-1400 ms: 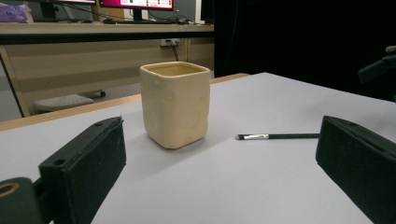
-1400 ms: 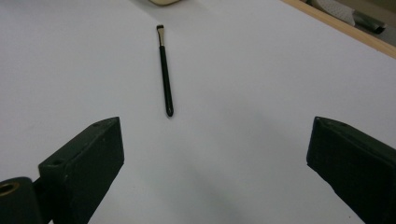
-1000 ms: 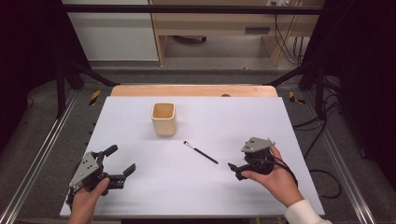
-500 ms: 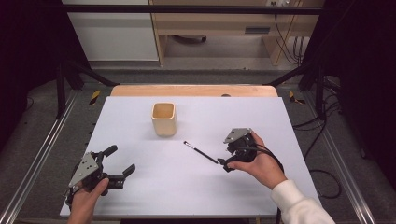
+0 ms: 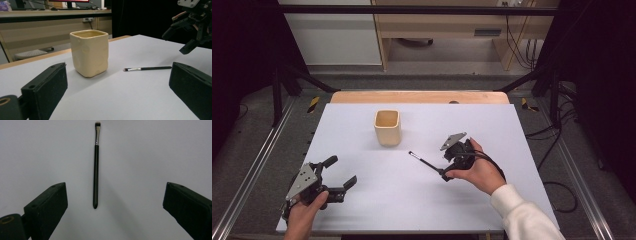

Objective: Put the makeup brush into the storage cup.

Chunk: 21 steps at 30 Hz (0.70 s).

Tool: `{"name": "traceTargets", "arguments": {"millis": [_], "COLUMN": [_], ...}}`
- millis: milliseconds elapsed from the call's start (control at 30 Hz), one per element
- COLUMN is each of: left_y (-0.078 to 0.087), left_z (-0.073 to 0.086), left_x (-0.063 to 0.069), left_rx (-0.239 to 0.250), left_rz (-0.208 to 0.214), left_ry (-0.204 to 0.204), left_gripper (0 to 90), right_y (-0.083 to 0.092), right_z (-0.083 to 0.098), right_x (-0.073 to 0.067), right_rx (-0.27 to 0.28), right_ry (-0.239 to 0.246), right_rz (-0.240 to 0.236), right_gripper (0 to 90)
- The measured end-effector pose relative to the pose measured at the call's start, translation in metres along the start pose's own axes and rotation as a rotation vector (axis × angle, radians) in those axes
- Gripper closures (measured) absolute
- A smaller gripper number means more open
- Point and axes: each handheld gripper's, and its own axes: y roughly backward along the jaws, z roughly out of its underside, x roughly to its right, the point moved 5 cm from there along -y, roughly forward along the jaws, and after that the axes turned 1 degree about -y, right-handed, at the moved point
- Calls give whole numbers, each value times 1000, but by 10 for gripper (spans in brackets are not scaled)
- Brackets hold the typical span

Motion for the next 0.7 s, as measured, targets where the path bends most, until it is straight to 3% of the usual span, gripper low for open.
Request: {"name": "traceTargets", "arguments": {"millis": [700], "left_y": [-1], "left_z": [1], "left_x": [1], "left_rx": [-11], "left_rz": [12], "left_ry": [-14], "left_gripper": [17], "right_y": [-36], "right_z": [-17], "right_x": [-7], "right_rx": [-60], "right_ry": [12], "right_rz": [-25], "right_gripper": [83]}}
